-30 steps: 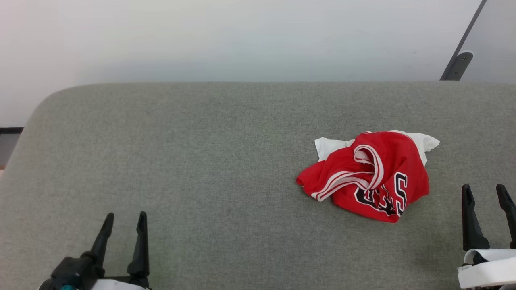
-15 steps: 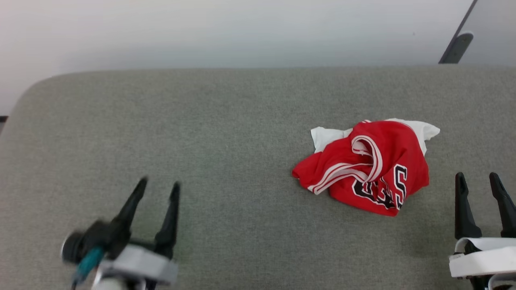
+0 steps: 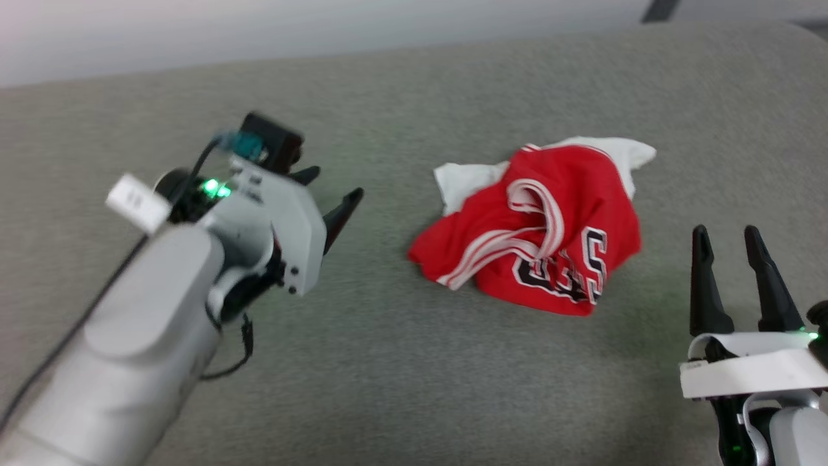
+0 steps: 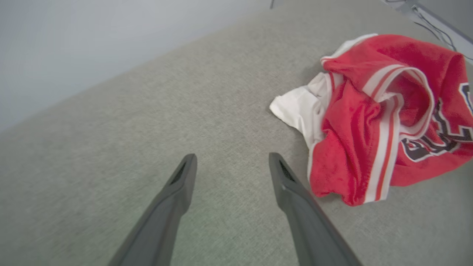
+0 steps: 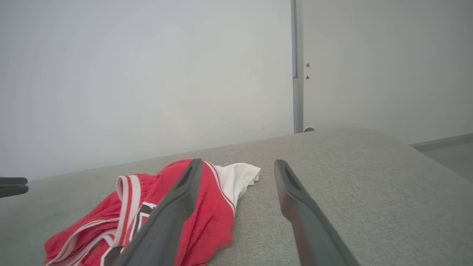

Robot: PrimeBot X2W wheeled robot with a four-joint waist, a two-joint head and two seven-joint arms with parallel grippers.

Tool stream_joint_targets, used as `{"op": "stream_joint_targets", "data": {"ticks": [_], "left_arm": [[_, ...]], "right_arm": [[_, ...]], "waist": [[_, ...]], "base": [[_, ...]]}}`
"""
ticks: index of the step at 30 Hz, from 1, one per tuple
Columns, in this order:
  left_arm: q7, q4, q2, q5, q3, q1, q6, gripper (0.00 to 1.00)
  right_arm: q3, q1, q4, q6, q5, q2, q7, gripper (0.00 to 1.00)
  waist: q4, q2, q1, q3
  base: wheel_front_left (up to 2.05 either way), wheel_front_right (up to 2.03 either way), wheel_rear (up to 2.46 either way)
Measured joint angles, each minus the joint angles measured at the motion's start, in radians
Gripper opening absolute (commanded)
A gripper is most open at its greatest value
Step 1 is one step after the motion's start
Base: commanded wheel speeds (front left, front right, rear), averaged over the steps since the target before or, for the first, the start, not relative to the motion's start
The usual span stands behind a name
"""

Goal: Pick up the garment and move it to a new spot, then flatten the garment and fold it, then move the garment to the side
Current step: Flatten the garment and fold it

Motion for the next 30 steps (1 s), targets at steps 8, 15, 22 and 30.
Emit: {"op": "stream_joint_targets", "data": {"ticks": [8, 15, 22, 30], "left_arm": [[0.369, 0.188, -0.015, -0.202, -0.11, -0.265, 0.0, 1.0], [0.509, 0.295, -0.036, -0.253, -0.163, -0.387, 0.0, 1.0], [0.521, 0.323, -0.065, -0.323, -0.183, -0.421, 0.0, 1.0], [0.518, 0.311, -0.064, -0.394, -0.226, -0.43, 0.001, 0.0]], "right_arm": [[0.01, -0.059, 0.012, 0.0, 0.028, 0.032, 0.0, 1.0], [0.022, -0.083, 0.021, 0.0, 0.045, 0.043, 0.0, 1.0], [0.027, -0.094, 0.024, 0.0, 0.071, 0.045, 0.0, 1.0], [0.006, -0.095, 0.023, 0.0, 0.074, 0.046, 0.0, 1.0]], "waist": [[-0.107, 0.0, 0.0, 0.085], [-0.192, 0.0, 0.0, 0.152], [-0.245, 0.0, 0.0, 0.201], [-0.239, 0.0, 0.0, 0.212]], "base": [[0.0, 0.0, 0.0], [0.0, 0.0, 0.0], [0.0, 0.0, 0.0], [0.0, 0.0, 0.0]]}}
